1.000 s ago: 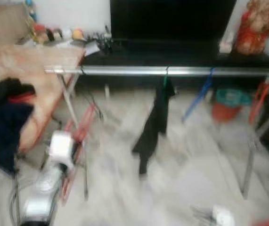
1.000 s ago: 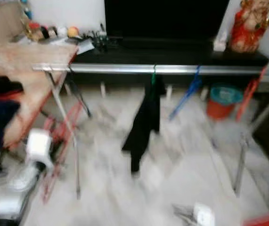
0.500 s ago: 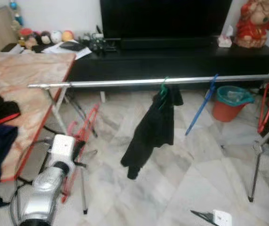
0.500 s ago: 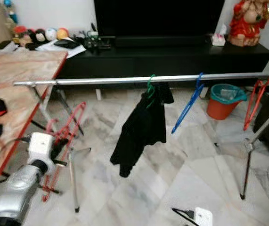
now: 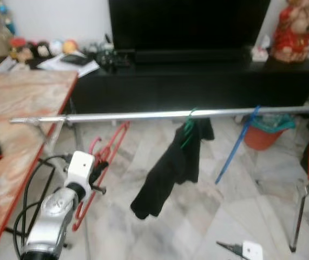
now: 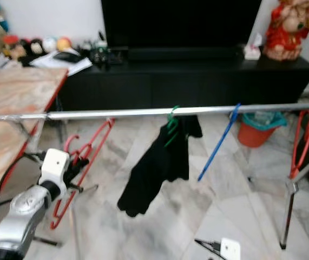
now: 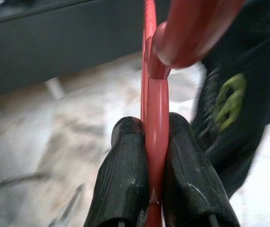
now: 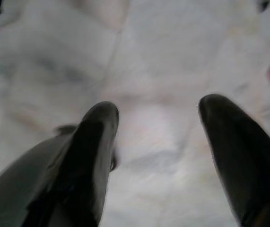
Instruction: Hang hanger
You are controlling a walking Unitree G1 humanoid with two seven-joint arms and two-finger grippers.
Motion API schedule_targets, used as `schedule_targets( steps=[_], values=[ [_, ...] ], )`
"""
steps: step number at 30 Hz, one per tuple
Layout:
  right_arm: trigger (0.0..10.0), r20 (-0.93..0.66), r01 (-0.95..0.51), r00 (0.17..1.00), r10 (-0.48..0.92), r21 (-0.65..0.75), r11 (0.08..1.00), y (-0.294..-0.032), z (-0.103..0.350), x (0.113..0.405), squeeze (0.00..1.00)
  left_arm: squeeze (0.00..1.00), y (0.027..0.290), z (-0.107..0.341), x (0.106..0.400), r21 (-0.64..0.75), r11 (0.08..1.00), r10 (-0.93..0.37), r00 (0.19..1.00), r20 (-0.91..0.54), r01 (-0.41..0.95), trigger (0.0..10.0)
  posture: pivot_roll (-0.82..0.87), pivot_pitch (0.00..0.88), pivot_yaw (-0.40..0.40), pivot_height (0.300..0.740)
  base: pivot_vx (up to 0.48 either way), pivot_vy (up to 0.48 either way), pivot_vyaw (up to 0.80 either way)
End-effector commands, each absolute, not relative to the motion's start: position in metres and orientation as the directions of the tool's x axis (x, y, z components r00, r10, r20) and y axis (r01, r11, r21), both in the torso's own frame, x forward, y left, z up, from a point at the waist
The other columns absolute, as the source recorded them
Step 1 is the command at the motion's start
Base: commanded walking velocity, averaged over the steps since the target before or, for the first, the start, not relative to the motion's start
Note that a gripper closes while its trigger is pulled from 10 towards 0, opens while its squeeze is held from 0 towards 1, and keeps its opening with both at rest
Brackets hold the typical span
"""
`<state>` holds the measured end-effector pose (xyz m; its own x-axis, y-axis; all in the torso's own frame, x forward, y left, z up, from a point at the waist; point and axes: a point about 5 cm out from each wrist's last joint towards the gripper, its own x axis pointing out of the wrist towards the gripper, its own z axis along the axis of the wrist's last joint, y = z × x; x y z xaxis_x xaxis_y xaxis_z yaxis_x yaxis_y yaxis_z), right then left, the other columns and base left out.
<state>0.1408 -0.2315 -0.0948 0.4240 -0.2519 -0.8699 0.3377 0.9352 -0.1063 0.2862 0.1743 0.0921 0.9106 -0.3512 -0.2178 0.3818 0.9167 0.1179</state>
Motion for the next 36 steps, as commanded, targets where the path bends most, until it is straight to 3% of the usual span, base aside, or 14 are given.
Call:
schedule_targets(
  steps=[1,24,31,36],
  values=[
    [10.0,-0.87,0.333,0.431,-0.24,-0.093,0.938,-0.227,-0.095,0.144,0.0,0.0,0.177,0.103,0.289,0.132,0.909,-0.365,0.907,-0.208,0.396,10.0,-0.05,0.0,-0.011,0.74,0.334,0.0,0.0],
    [10.0,-0.874,0.327,0.431,-0.224,-0.081,0.942,-0.224,-0.095,0.146,0.0,0.0,0.147,0.127,0.307,0.178,0.882,-0.376,0.879,-0.295,0.437,10.0,-0.06,0.0,0.0,0.74,0.0,0.0,0.0],
    [10.0,-0.876,0.323,0.431,-0.216,-0.074,0.944,-0.223,-0.095,0.147,0.0,0.0,0.105,0.116,0.326,0.171,0.875,-0.361,0.847,-0.391,0.452,10.0,-0.07,0.0,0.004,0.74,0.0,0.0,0.0],
    [10.0,-0.876,0.332,0.43,-0.219,-0.073,0.941,-0.222,-0.095,0.146,0.0,0.0,0.095,0.114,0.335,0.159,0.888,-0.339,0.848,-0.408,0.432,10.0,-0.08,0.0,0.01,0.74,0.0,0.0,0.0]
  ],
)
